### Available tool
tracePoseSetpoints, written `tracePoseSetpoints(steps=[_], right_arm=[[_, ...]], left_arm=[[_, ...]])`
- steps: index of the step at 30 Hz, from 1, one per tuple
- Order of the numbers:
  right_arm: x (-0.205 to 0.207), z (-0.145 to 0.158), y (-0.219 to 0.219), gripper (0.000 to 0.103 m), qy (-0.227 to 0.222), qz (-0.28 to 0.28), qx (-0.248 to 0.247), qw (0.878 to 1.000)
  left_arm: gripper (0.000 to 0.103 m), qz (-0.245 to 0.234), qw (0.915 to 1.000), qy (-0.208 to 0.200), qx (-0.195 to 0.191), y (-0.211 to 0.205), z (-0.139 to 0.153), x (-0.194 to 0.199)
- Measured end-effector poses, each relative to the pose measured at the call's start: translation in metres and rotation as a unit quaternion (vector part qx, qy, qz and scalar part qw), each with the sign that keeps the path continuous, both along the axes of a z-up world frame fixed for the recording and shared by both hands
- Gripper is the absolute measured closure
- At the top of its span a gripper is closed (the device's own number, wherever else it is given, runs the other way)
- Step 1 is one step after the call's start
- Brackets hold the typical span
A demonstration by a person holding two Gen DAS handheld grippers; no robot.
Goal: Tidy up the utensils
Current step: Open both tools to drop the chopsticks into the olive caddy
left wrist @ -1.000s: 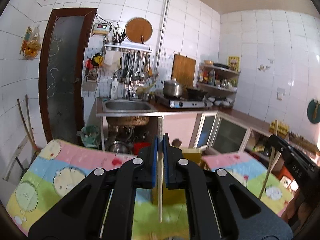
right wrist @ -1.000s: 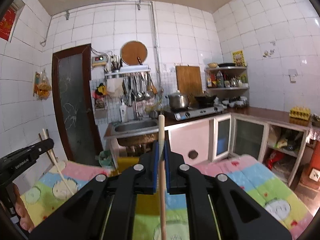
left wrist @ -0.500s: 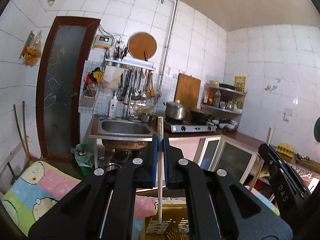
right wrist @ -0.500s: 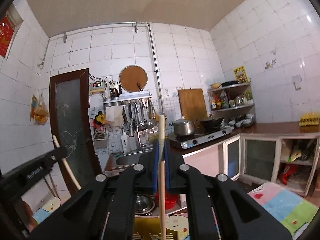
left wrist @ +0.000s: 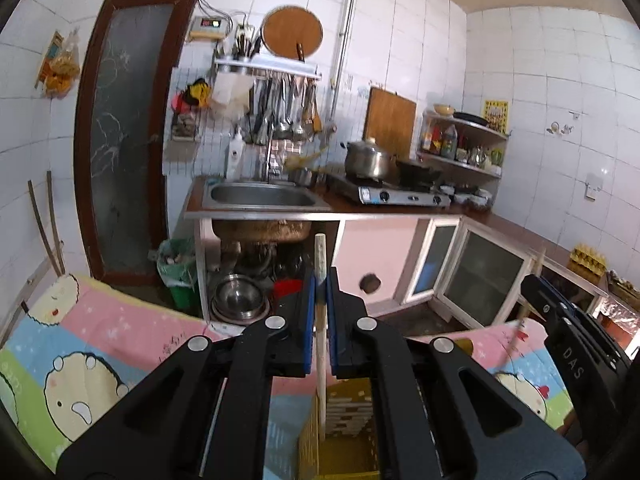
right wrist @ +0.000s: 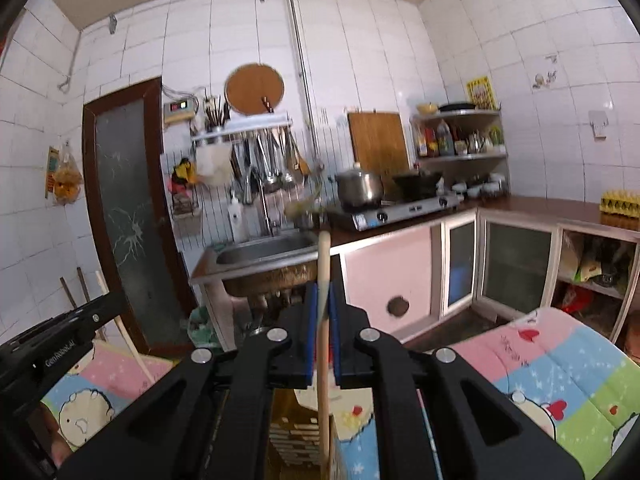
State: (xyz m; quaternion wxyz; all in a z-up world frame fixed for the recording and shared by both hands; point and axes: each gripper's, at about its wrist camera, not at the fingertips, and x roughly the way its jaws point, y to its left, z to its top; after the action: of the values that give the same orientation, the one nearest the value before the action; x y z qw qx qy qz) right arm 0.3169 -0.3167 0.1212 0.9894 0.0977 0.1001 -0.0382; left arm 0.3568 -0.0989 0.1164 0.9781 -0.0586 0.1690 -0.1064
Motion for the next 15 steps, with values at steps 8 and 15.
tracePoseSetpoints(steps=[8, 15], right_arm=[[-0.046, 0.02, -0.007, 0.041, 0.028, -0.011, -0.033, 0.999], [-0.12, -0.003, -0.007, 0.026, 0.085, 0.01, -0.038, 0.996]], left_arm=[[0.024, 0.013, 0.9993, -0.017, 0.03, 0.031, 0.026, -0.053], [0.005, -0.002, 0.9986, 0.008, 0.053, 0.058, 0.019, -0.119]])
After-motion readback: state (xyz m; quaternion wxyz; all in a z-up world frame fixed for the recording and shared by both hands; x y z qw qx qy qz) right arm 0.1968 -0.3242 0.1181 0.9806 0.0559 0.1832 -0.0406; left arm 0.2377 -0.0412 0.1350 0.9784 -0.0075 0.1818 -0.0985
